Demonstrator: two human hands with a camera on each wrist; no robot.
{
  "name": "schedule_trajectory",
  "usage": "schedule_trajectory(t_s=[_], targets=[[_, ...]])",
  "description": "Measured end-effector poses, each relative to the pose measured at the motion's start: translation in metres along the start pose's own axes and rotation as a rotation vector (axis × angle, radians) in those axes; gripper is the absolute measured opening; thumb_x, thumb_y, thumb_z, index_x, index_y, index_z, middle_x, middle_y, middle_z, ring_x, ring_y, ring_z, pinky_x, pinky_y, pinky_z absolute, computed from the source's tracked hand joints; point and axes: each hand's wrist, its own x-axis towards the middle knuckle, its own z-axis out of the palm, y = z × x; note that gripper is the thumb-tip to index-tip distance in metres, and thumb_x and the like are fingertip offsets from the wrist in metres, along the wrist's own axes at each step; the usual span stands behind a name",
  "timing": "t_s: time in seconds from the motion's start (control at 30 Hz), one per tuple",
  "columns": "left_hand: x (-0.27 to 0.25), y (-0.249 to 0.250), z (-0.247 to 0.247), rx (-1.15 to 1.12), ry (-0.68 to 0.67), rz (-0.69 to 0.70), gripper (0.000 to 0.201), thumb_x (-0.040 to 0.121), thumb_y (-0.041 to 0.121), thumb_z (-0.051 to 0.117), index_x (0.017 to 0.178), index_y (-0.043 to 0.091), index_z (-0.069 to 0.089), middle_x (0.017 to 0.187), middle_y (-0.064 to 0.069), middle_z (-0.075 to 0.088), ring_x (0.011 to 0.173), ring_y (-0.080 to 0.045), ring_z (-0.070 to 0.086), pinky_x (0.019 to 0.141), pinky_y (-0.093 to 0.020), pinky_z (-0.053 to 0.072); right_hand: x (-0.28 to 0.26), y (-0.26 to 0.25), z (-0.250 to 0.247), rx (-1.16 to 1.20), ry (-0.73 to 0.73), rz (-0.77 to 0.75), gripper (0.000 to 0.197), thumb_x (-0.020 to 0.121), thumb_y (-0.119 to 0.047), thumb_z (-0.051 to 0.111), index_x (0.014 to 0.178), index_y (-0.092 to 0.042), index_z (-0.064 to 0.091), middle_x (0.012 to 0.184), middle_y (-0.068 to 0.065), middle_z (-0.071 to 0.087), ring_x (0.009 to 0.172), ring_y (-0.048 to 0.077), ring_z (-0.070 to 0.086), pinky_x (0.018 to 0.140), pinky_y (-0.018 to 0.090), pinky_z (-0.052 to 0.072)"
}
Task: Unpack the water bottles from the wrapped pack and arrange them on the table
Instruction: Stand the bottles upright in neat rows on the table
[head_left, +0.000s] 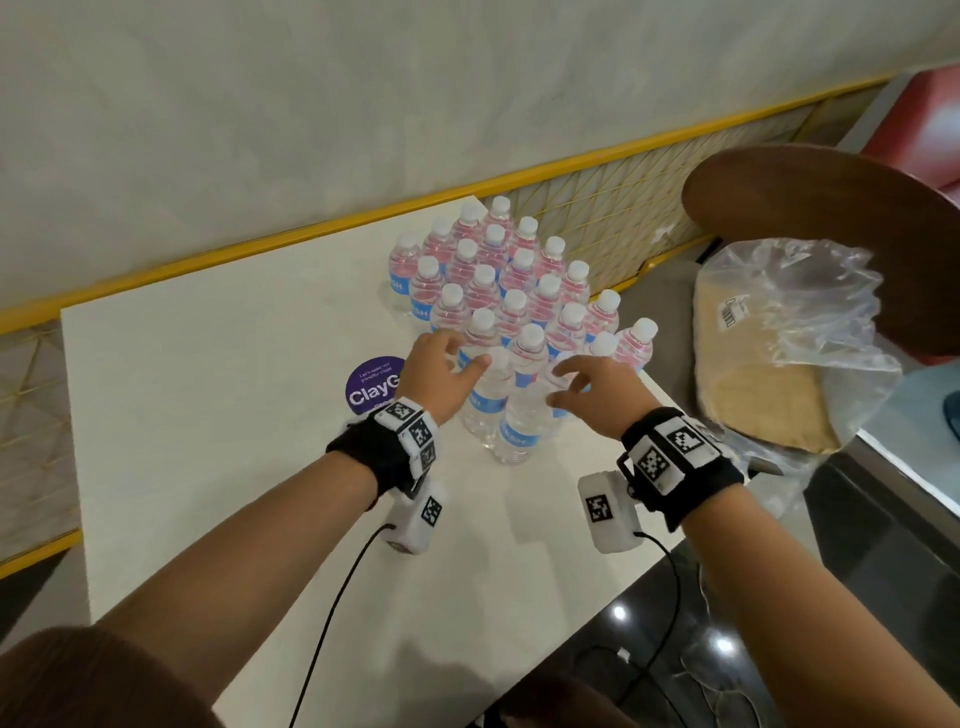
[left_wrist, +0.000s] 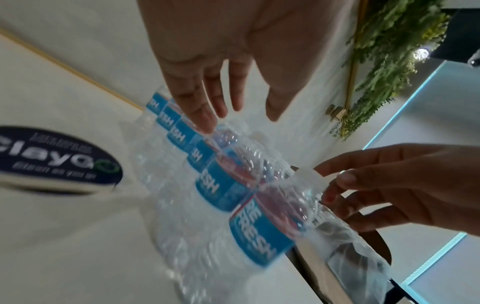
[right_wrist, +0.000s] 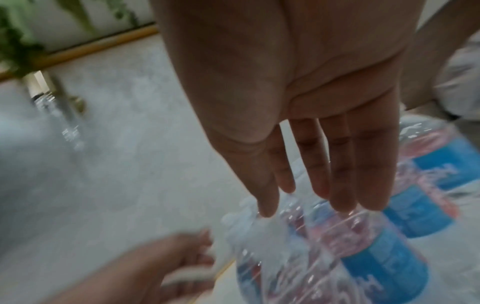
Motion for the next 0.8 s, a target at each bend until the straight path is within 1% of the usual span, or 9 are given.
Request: schedule_trajectory(t_s=[0.07, 0.13, 0.23, 0.33, 0.4, 0.5, 0.6, 0.7, 0.8], targets=[[-0.016, -0.012, 0.007, -0.061, 0.032, -0.102, 0.034, 0.084, 0.03, 0.068, 0.108, 0.01, 0.055, 0.1, -0.003, 0.057, 0.083, -0.019, 0.059, 0.079, -0.033, 0.049, 0.0, 0.019, -0.011, 0.123, 0.062, 0.08, 0.036, 0.083, -0.027, 0.07, 0.117, -0.016, 0.061, 0.1, 0.009, 0.066, 0.082, 0.023, 0.061, 0.084, 0.035, 0.053], [-0.031, -0.03, 0.022, -0.101, -0.082, -0.229, 0.033, 0.082, 0.023, 0.067, 0.109, 0.012, 0.05, 0.099, -0.005, 0.061, 0.09, -0.029, 0.064, 0.081, -0.04, 0.053, 0.001, 0.036, -0.017, 0.215, 0.092, 0.155, 0.033, 0.084, -0.021, 0.069, 0.114, -0.012, 0.063, 0.092, 0.01, 0.068, 0.082, 0.028, 0.066, 0.084, 0.039, 0.056], [-0.048, -0.045, 0.045, -0.03, -0.337, -0.394, 0.061, 0.076, 0.028, 0.073, 0.125, 0.018, 0.04, 0.111, -0.011, 0.06, 0.1, -0.033, 0.064, 0.09, -0.047, 0.052, 0.003, 0.054, -0.016, 0.311, 0.071, 0.211, 0.034, 0.084, -0.014, 0.068, 0.118, -0.009, 0.06, 0.089, 0.012, 0.066, 0.079, 0.026, 0.065, 0.079, 0.039, 0.058], [-0.052, -0.04, 0.065, 0.026, -0.45, -0.448, 0.092, 0.069, 0.046, 0.079, 0.14, 0.019, 0.028, 0.126, -0.012, 0.056, 0.11, -0.03, 0.062, 0.098, -0.043, 0.049, 0.006, 0.059, -0.01, 0.327, 0.065, 0.178, 0.039, 0.084, -0.018, 0.068, 0.121, -0.015, 0.057, 0.087, 0.008, 0.066, 0.081, 0.025, 0.066, 0.082, 0.04, 0.057], [-0.047, -0.034, 0.074, 0.057, -0.462, -0.436, 0.094, 0.071, 0.047, 0.077, 0.145, 0.017, 0.027, 0.131, -0.011, 0.054, 0.113, -0.029, 0.061, 0.1, -0.039, 0.047, 0.009, 0.058, -0.008, 0.305, 0.061, 0.132, 0.042, 0.084, -0.021, 0.068, 0.124, -0.02, 0.055, 0.089, 0.006, 0.067, 0.079, 0.023, 0.065, 0.082, 0.038, 0.056], [-0.039, -0.032, 0.079, 0.059, -0.424, -0.419, 0.078, 0.07, 0.051, 0.076, 0.134, 0.02, 0.043, 0.119, -0.014, 0.065, 0.107, -0.031, 0.064, 0.096, -0.041, 0.05, 0.016, 0.054, -0.009, 0.296, -0.007, 0.07, 0.045, 0.085, -0.023, 0.068, 0.127, -0.023, 0.053, 0.097, 0.008, 0.067, 0.079, 0.021, 0.061, 0.08, 0.037, 0.055], [-0.033, -0.046, 0.085, 0.019, -0.368, -0.436, 0.086, 0.047, 0.067, 0.072, 0.119, 0.023, 0.057, 0.1, -0.019, 0.07, 0.097, -0.039, 0.065, 0.089, -0.046, 0.053, 0.024, 0.05, -0.007, 0.288, -0.023, 0.012, 0.044, 0.084, -0.023, 0.069, 0.126, -0.022, 0.055, 0.103, 0.014, 0.067, 0.078, 0.021, 0.059, 0.082, 0.039, 0.055], [-0.034, -0.046, 0.087, 0.009, -0.368, -0.42, 0.096, 0.04, 0.072, 0.063, 0.121, 0.02, 0.059, 0.093, -0.017, 0.07, 0.079, -0.036, 0.063, 0.085, -0.044, 0.051, 0.027, 0.051, 0.001, 0.301, -0.034, 0.01, 0.048, 0.082, -0.026, 0.071, 0.127, -0.027, 0.054, 0.101, 0.015, 0.067, 0.082, 0.023, 0.06, 0.087, 0.045, 0.054], [-0.042, -0.029, 0.083, 0.0, -0.376, -0.417, 0.087, 0.056, 0.062, 0.071, 0.129, 0.019, 0.053, 0.106, -0.018, 0.067, 0.097, -0.037, 0.065, 0.091, -0.045, 0.051, 0.026, 0.056, 0.014, 0.338, -0.064, 0.019, 0.057, 0.083, -0.029, 0.069, 0.135, -0.033, 0.045, 0.102, 0.015, 0.067, 0.092, 0.026, 0.063, 0.089, 0.045, 0.053]])
